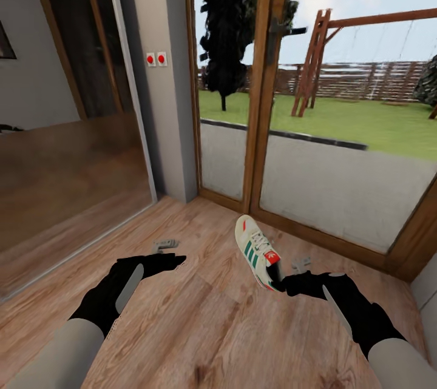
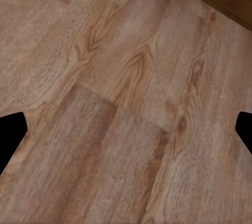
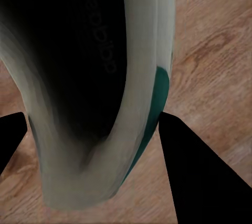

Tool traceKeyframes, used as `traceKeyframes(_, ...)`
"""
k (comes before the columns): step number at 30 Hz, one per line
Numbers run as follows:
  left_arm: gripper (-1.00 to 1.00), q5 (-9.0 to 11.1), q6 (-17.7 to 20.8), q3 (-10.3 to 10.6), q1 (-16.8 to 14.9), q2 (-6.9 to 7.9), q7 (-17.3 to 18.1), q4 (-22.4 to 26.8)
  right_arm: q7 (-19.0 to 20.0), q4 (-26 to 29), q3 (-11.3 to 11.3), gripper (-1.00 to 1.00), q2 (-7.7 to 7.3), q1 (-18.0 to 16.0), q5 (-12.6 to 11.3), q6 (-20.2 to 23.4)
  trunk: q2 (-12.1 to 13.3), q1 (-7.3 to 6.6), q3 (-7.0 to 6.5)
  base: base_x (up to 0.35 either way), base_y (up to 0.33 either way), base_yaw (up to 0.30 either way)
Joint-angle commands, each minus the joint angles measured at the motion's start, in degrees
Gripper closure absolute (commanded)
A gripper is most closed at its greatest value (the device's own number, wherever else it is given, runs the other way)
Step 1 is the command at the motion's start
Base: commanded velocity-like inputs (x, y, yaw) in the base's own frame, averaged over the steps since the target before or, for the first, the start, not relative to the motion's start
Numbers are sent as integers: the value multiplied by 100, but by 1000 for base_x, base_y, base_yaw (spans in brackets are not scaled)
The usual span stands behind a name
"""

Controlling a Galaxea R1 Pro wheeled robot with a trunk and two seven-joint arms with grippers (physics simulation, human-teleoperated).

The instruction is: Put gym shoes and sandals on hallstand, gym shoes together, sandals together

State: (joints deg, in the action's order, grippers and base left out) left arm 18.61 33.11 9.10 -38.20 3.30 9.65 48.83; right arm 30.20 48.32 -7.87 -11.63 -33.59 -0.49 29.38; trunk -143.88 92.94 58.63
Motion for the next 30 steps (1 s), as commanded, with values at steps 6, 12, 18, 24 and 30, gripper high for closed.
traceKeyframes(6, -100, 19, 20, 12, -4, 4, 2, 3, -5, 11, -13, 100, -6, -3, -13, 41, -2, 1, 6, 108, 51, 282)
traceKeyframes(12, -100, 20, 20, 12, -4, 4, 2, 3, -5, 10, -13, 100, -6, 1, -12, 43, -2, 1, 4, 9, 4, 292)
traceKeyframes(18, -100, 20, 20, 12, -4, 4, 2, 3, -5, 0, -13, 100, -6, -2, -12, 41, -2, 1, -14, 1, 0, 290)
traceKeyframes(24, -100, 20, 20, 12, -4, 4, 2, 3, -5, -7, -13, 100, -6, -1, -12, 42, -2, 1, -44, 0, 0, 269)
traceKeyframes(30, -100, 20, 20, 12, -4, 4, 2, 1, -5, -14, -13, 100, -6, 0, -12, 41, -2, 1, -76, 73, 86, 262)
